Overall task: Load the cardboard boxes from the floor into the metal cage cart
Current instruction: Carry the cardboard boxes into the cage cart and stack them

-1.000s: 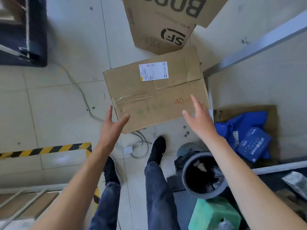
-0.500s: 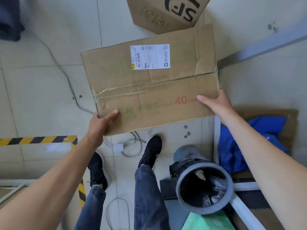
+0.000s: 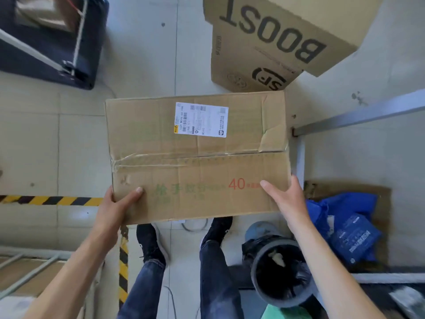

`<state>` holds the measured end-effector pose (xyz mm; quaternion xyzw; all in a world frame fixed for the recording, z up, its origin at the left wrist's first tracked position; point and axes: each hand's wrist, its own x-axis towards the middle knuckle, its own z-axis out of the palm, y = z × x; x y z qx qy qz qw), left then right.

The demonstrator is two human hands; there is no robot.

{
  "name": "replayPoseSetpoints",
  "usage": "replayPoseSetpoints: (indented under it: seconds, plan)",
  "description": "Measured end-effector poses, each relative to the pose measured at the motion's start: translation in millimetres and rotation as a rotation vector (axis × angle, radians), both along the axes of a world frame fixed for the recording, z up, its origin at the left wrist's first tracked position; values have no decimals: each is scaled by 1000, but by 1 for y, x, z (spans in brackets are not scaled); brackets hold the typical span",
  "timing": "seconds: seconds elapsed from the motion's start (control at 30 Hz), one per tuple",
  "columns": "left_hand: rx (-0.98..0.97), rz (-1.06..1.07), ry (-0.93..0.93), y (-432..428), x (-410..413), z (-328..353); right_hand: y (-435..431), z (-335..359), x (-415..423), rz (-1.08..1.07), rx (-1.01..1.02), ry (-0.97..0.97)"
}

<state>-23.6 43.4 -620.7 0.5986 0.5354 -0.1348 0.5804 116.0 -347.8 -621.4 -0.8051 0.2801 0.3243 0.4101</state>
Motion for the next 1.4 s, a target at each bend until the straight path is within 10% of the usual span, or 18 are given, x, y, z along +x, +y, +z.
replayPoseSetpoints:
  seconds: [0.7, 1.4]
  plan:
    - [268, 240, -303, 250, -251, 409, 303, 376, -157, 306, 156, -324]
    - [599, 1049, -374, 116, -703, 579, 465, 545, -433, 1093, 585, -374]
